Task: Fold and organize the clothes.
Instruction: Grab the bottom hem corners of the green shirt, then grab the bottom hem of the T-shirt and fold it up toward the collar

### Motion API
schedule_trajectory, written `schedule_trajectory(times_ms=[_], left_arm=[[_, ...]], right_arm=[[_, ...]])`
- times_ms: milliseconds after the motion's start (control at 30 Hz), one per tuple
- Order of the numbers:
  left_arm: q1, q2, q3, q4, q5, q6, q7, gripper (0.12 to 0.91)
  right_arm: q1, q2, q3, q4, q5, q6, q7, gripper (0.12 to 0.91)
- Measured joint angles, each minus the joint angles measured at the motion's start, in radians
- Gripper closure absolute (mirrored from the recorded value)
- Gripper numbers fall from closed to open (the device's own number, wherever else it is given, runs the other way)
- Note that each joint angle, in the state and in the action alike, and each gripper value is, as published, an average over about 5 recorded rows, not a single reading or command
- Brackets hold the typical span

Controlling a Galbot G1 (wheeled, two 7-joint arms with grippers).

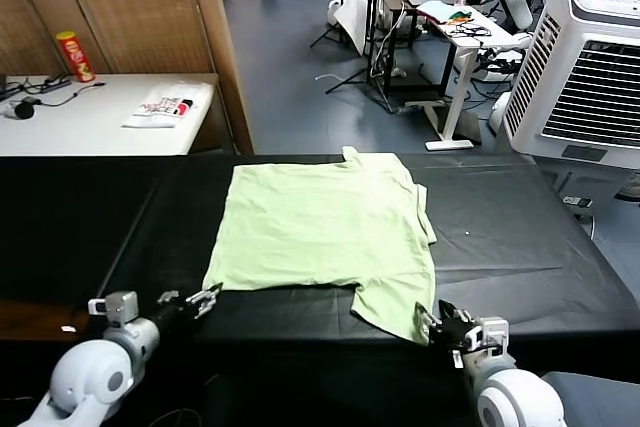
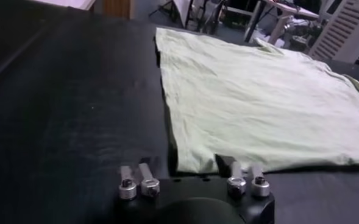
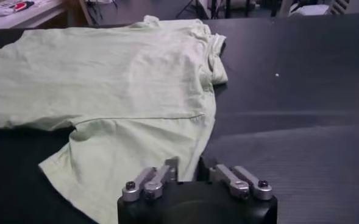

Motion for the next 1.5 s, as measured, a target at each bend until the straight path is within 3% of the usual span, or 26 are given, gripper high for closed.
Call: schedule_trajectory(times_ms=[133,633,833,1000,1133,1267,1500], left_arm=[[0.009,-0.003,0.001,-0.012,0.005,0.002,0.000,0.893],[0.187,0.041,-0.078,-0.202,0.006,0.000,-0.044,0.905],[0.278,0.030,-0.123,-0.275,-0.019,-0.039,-0.051,0.905],[0.247,-0.004,-0.127,-0.269,-0.026,-0.128,-0.052,0.905],[0.185,-0.036,-0.114,-0.237,-0.018,-0.170,-0.047,0.905],[0.118,-0.072,-0.093,-0.194,-0.002,-0.186,-0.044,0.905],[0.020,-0.109,-0.056,-0.131,0.029,-0.192,-0.038,0.905]], right_arm=[[-0.023,0.000,0.016,0.024,-0.003,-0.001,0.006,0.904],[-0.243,0.020,0.091,0.250,-0.069,-0.003,0.020,0.904],[-0.260,0.016,0.105,0.265,-0.068,0.001,-0.004,0.904],[-0.207,-0.012,0.115,0.218,-0.048,0.115,-0.057,0.904],[-0.139,-0.032,0.105,0.148,-0.036,0.220,-0.086,0.904],[-0.052,-0.045,0.079,0.073,-0.028,0.274,-0.094,0.904],[0.113,-0.064,0.026,-0.054,-0.031,0.301,-0.095,0.904]])
